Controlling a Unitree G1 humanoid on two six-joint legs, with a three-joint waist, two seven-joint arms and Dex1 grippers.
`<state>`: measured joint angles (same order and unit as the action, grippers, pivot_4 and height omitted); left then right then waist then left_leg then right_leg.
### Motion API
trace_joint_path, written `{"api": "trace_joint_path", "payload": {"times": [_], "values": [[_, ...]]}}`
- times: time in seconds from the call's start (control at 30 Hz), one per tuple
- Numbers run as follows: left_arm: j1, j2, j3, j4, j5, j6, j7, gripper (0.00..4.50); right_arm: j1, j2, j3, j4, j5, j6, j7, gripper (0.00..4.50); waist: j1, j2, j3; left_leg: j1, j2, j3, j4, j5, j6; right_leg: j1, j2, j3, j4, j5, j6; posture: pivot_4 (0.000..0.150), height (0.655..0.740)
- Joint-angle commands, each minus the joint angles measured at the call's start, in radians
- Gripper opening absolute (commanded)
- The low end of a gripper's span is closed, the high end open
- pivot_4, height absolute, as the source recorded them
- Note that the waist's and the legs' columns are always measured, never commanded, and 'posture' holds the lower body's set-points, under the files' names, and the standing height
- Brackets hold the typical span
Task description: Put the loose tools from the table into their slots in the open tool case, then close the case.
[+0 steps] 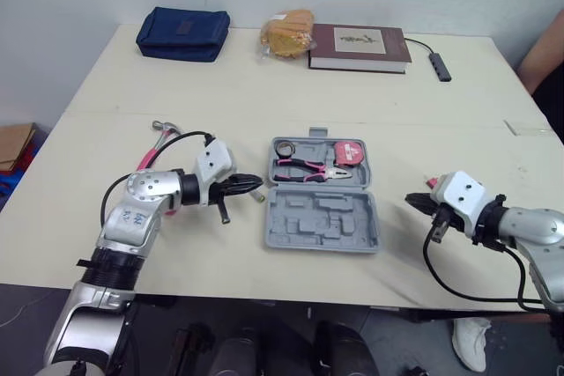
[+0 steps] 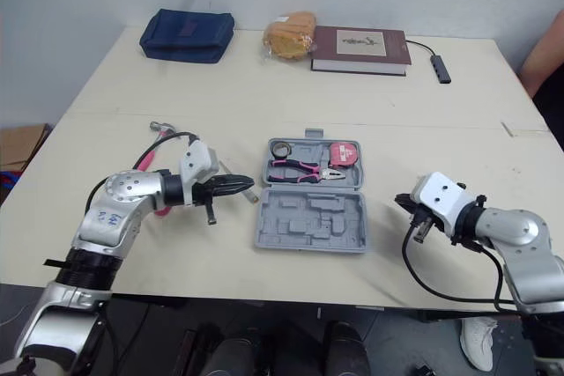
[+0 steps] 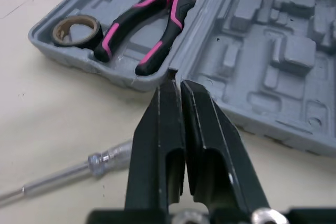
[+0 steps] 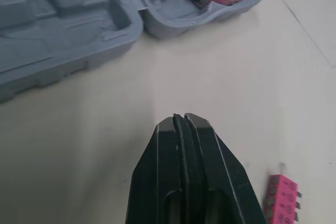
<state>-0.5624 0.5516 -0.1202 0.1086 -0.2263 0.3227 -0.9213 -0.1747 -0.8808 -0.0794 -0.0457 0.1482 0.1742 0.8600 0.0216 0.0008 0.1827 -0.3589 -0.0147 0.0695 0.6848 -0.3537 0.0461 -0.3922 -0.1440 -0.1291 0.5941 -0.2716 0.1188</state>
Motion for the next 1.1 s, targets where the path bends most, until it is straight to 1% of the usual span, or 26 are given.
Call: {"api": "trace_joint_path", "payload": {"times": [0.03, 0.2, 0.3, 0.4, 0.5, 0.67, 0.87, 1.1], "values": [[-0.039, -0.028, -0.012, 0.011, 0.028, 0.037, 0.046, 0.08, -0.056, 0.023, 0.027, 0.027, -0.028, -0.021, -0.009, 0.0, 0.001, 0.0, 0.0, 0.0, 0.0, 0.0, 0.0, 0.0, 0.0, 0.0, 0.0, 0.0, 0.0, 0.0, 0.0, 0.15, 0.74], [-0.066, -0.024, -0.049, 0.018, 0.057, 0.083, 0.029, 0.08, -0.107, 0.047, 0.069, 0.069, -0.049, -0.03, 0.003, 0.0, 0.001, 0.0, 0.0, -0.001, 0.0, -0.001, 0.0, 0.0, 0.0, 0.0, 0.0, -0.001, -0.001, 0.0, 0.0, 0.15, 0.74], [-0.071, -0.021, -0.052, 0.012, 0.07, 0.127, 0.046, 0.08, -0.139, 0.076, 0.091, 0.097, -0.062, -0.043, 0.0, 0.0, 0.001, 0.0, 0.0, -0.001, 0.0, -0.001, 0.0, 0.0, 0.0, 0.0, 0.0, -0.001, 0.0, 0.0, 0.0, 0.15, 0.74], [-0.073, -0.04, -0.038, 0.015, 0.061, 0.12, 0.052, 0.08, -0.153, 0.089, 0.101, 0.12, -0.067, -0.054, 0.0, 0.0, 0.002, 0.0, 0.0, -0.001, 0.0, -0.002, 0.001, 0.0, 0.0, 0.0, 0.0, -0.002, 0.0, 0.0, 0.0, 0.15, 0.74], [-0.08, -0.037, -0.052, 0.023, 0.081, 0.123, 0.053, 0.08, -0.166, 0.103, 0.11, 0.138, -0.073, -0.064, 0.003, 0.0, 0.001, 0.0, 0.0, -0.002, 0.0, -0.002, 0.001, 0.0, 0.0, 0.0, 0.0, -0.002, 0.0, 0.0, 0.0, 0.15, 0.74], [-0.088, -0.065, -0.062, 0.044, 0.098, 0.109, 0.071, 0.08, -0.185, 0.13, 0.129, 0.151, -0.08, -0.071, 0.011, 0.0, 0.001, 0.0, 0.0, -0.002, 0.0, -0.003, 0.001, 0.0, 0.0, 0.0, 0.0, -0.002, 0.0, 0.0, 0.0, 0.15, 0.74], [-0.095, -0.071, -0.093, 0.06, 0.121, 0.145, 0.055, 0.08, -0.187, 0.138, 0.133, 0.151, -0.078, -0.075, 0.018, 0.0, 0.001, 0.0, 0.0, -0.002, 0.0, -0.003, 0.001, 0.0, 0.0, 0.0, 0.0, -0.002, 0.0, 0.0, 0.0, 0.15, 0.74], [-0.089, -0.099, -0.096, 0.075, 0.119, 0.083, 0.046, 0.08, -0.169, 0.137, 0.132, 0.127, -0.058, -0.077, 0.054, 0.0, 0.001, 0.0, 0.0, -0.002, 0.0, -0.003, 0.001, 0.0, 0.0, 0.0, 0.0, -0.002, 0.0, 0.0, 0.0, 0.15, 0.74]]}}
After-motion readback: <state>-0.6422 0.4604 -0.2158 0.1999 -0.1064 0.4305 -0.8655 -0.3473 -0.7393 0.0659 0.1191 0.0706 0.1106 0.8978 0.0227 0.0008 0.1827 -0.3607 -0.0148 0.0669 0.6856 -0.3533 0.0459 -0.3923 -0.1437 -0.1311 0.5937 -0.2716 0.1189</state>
